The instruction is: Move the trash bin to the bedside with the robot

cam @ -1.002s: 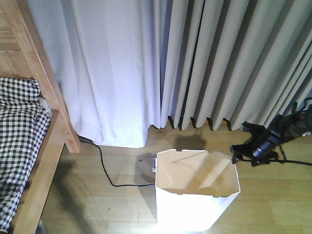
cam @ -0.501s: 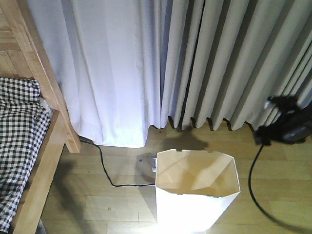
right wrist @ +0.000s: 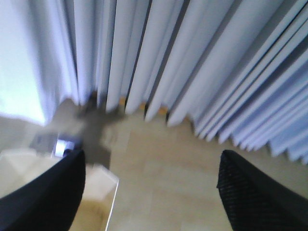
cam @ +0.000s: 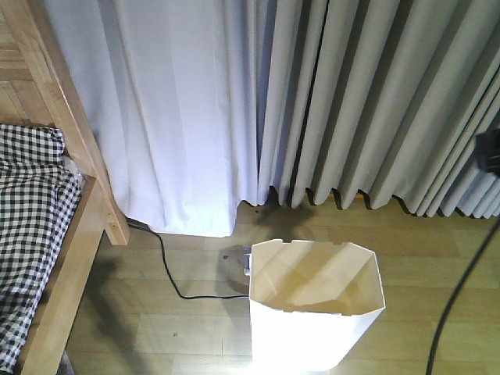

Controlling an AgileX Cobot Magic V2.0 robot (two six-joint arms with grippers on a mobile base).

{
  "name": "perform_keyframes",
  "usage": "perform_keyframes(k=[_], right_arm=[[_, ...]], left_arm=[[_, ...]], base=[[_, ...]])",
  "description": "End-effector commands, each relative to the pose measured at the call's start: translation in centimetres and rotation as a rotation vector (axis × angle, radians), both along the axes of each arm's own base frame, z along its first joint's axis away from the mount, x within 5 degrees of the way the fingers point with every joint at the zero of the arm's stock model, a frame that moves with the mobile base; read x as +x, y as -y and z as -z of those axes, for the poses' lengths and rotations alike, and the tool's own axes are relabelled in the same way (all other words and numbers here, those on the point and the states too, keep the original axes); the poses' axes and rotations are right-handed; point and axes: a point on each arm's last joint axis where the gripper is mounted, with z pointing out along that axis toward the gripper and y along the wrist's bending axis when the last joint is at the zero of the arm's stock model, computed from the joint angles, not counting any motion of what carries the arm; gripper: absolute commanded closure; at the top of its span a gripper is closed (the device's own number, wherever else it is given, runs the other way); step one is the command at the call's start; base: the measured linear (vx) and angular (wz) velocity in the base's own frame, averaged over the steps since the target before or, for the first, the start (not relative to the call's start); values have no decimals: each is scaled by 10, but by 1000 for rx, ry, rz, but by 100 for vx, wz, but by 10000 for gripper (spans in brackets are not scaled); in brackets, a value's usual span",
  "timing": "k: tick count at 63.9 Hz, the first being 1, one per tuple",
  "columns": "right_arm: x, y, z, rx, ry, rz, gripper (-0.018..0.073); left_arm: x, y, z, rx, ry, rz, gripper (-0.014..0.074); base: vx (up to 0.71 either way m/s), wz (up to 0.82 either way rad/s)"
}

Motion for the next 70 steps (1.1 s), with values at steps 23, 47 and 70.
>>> perform_keyframes(k=[23,47,70], right_arm=[[-88,-37,-21,34,346,-52,14],[-161,-46,7,175,596,-63,14],[-173,-47,18,122,604,-90,14]], left_arm=[[-2,1,-15,2,103,7,603],[-2,1,-15,2,103,7,603],[-2,1,-15,2,103,7,603]], base=[[0,0],[0,0],[0,0]])
